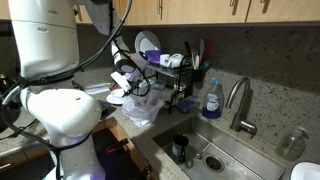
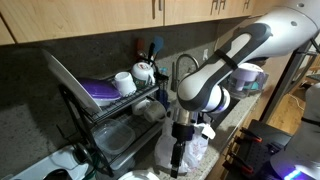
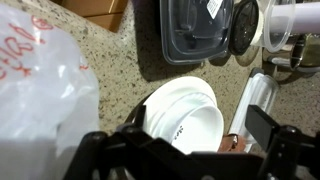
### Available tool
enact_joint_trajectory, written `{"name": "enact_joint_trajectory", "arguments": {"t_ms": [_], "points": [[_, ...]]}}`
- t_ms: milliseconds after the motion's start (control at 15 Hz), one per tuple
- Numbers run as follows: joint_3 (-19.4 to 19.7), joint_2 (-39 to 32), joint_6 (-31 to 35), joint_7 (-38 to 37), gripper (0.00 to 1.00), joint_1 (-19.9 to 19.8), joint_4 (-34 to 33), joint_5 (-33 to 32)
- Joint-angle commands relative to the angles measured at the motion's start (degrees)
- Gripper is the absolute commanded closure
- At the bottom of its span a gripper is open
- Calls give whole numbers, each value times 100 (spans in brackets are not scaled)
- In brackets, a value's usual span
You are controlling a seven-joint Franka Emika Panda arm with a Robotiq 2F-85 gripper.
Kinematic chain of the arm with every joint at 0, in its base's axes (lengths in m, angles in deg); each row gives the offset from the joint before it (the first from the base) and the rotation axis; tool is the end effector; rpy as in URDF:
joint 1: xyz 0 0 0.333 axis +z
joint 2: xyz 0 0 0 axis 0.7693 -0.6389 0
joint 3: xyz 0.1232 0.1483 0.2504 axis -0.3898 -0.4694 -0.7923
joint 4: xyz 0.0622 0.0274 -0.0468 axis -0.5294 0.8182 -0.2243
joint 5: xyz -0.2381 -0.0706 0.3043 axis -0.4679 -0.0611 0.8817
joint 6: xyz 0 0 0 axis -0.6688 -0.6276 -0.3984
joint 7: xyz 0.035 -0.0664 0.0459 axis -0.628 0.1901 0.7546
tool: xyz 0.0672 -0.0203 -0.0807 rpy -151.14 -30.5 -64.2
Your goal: Move the plastic bag to the right then remove the plastic container from the plastic bag.
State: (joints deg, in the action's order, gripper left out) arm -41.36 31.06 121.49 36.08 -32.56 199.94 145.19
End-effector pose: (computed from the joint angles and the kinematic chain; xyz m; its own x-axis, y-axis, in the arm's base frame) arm 0.3797 0.2953 0.2558 0.9246 0.3808 0.0139 0.3109 -0.7328 -0.6053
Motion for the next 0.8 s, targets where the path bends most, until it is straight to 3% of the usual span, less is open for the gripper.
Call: {"name": "enact_joint_trajectory", "arguments": {"t_ms": [0,733], "points": [[45,806,-47,-871,0,25,423,-462],[38,2333,-511,-3629,0,62,1064,-2237]]}}
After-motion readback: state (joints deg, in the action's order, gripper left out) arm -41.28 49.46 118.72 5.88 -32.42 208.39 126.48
